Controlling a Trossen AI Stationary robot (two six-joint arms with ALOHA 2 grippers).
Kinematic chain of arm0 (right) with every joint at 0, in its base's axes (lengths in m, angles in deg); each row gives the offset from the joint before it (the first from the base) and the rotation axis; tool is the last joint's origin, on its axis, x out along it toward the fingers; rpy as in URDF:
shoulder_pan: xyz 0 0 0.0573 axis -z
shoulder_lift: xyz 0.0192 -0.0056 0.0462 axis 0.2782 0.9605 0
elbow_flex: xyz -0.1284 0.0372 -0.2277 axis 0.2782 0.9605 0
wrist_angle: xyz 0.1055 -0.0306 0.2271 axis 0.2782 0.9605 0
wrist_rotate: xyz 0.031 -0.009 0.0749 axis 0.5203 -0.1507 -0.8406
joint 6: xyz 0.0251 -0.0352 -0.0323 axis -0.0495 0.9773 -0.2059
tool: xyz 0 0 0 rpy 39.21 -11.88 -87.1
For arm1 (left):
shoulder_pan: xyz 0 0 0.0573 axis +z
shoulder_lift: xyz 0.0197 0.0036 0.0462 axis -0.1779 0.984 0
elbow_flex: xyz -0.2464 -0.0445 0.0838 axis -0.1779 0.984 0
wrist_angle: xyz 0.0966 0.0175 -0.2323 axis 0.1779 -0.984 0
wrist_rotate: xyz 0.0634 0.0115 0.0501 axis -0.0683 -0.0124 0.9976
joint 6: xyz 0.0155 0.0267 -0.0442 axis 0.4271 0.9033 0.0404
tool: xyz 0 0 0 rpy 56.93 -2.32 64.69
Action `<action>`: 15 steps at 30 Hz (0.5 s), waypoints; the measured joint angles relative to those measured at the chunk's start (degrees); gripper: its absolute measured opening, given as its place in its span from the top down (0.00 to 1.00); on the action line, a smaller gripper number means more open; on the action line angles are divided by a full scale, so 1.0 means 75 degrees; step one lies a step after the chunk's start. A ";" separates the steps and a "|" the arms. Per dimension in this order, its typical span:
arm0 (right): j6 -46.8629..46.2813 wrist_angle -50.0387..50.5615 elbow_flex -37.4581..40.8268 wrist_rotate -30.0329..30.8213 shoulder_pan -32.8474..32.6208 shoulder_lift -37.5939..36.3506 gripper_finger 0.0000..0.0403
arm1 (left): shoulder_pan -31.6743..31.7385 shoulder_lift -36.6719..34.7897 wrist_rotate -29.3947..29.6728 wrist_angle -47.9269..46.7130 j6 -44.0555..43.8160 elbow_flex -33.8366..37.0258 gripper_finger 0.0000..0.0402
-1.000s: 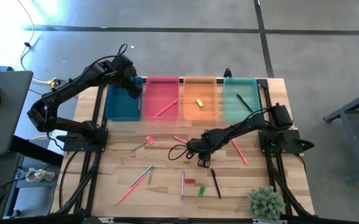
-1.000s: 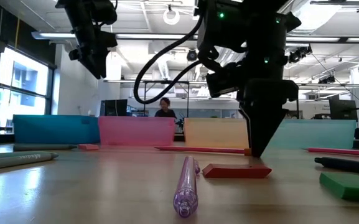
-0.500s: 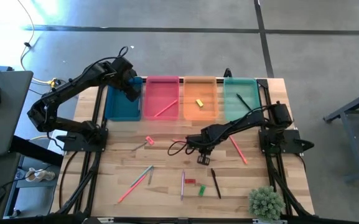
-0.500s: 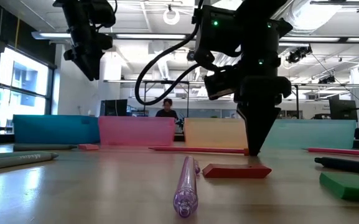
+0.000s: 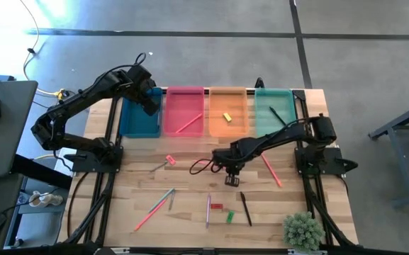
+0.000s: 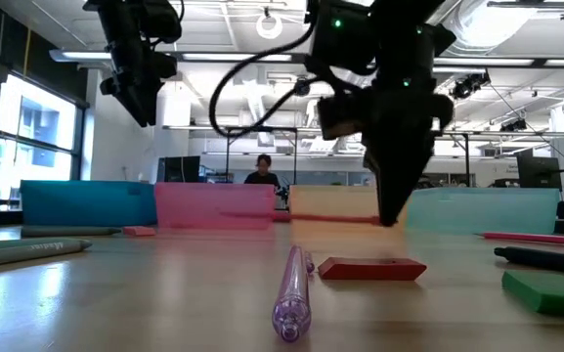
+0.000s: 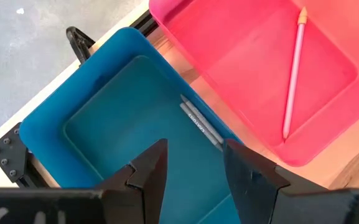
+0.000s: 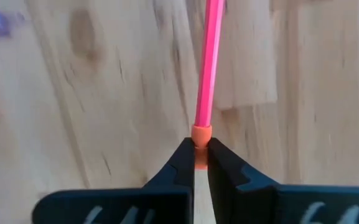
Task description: Sort crayons/erasers/pens/pencils in bins
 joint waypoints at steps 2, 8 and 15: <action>0.0000 -0.0139 0.0000 -0.0022 0.0068 -0.0119 0.99 | 0.0000 0.0000 0.0000 -0.0001 0.0000 0.0000 0.64; -0.0269 -0.0716 -0.0013 -0.0404 0.0410 -0.0578 0.99 | 0.0000 0.0000 0.0000 0.0000 0.0000 0.0000 0.64; -0.0270 -0.1480 -0.0017 -0.0641 0.1054 -0.0872 0.99 | -0.0006 0.0000 -0.0006 0.0006 0.0000 0.0000 0.64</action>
